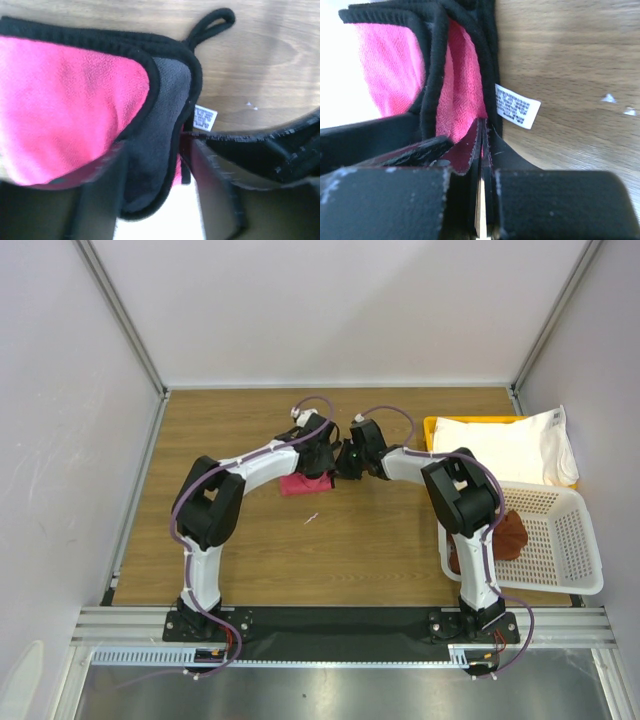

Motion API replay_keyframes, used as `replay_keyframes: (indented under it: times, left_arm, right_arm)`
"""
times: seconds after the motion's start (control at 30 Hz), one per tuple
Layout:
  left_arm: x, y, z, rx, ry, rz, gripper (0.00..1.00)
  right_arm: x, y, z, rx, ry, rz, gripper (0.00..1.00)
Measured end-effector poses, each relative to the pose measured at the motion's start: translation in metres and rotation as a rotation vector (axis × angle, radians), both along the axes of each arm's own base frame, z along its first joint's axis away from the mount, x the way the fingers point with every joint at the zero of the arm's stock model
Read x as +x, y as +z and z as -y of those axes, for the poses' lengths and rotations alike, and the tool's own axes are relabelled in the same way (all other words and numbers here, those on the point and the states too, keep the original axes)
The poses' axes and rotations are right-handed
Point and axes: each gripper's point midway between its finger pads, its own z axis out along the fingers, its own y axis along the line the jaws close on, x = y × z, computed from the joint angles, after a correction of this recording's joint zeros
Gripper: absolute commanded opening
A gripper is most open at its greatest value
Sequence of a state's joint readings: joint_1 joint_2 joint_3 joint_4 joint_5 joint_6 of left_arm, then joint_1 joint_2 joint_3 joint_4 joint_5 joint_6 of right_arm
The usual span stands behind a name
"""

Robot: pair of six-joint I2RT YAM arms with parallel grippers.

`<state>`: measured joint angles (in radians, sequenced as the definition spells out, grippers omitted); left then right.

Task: Fold and stack the towels
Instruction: Fold the towel

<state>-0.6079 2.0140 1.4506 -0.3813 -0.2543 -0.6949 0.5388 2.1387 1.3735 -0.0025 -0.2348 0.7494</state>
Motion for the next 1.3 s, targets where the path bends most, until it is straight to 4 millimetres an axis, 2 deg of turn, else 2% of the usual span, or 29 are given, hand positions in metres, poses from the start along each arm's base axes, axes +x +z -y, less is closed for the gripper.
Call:
replay_keyframes:
  times: [0.13, 0.3, 0.4, 0.43, 0.5, 0.53, 0.57, 0.73, 0.9, 1.17, 1.3]
  left_arm:
    - [0.012, 0.024, -0.005, -0.010, 0.024, 0.030, 0.69]
    - [0.021, 0.080, -0.019, -0.067, 0.046, 0.130, 0.69]
    - [0.017, 0.103, -0.045, -0.096, 0.090, 0.185, 0.63]
    - [0.016, 0.104, -0.054, -0.100, 0.106, 0.192, 0.56]
    - [0.015, 0.096, -0.066, -0.101, 0.130, 0.184, 0.49]
    - [0.016, 0.087, -0.071, -0.098, 0.141, 0.174, 0.42]
    - [0.015, 0.077, -0.074, -0.093, 0.147, 0.156, 0.38]
    - [0.010, 0.026, -0.062, -0.086, 0.100, 0.051, 0.26]
    - [0.007, 0.006, -0.043, -0.109, 0.052, 0.011, 0.23]
    - [0.001, -0.019, -0.007, -0.123, -0.029, -0.031, 0.24]
    - [0.001, -0.025, 0.000, -0.104, -0.044, -0.039, 0.25]
  right_arm:
    - [0.001, 0.001, 0.003, 0.000, -0.006, -0.003, 0.00]
    - [0.001, 0.001, 0.005, -0.007, -0.009, -0.006, 0.00]
    - [0.000, 0.000, 0.005, -0.010, -0.010, -0.010, 0.00]
    - [0.000, 0.000, 0.006, -0.011, -0.010, -0.010, 0.00]
    - [0.000, 0.000, 0.006, -0.014, -0.012, -0.011, 0.00]
    - [0.000, 0.000, 0.007, -0.016, -0.013, -0.012, 0.00]
    - [0.000, 0.000, 0.007, -0.017, -0.014, -0.013, 0.00]
    - [-0.001, 0.000, 0.008, -0.024, -0.017, -0.016, 0.00]
    - [-0.002, 0.000, 0.009, -0.030, -0.020, -0.019, 0.00]
    - [-0.005, 0.001, 0.008, -0.067, -0.014, -0.031, 0.00]
    - [-0.008, 0.001, 0.013, -0.110, -0.011, -0.057, 0.00]
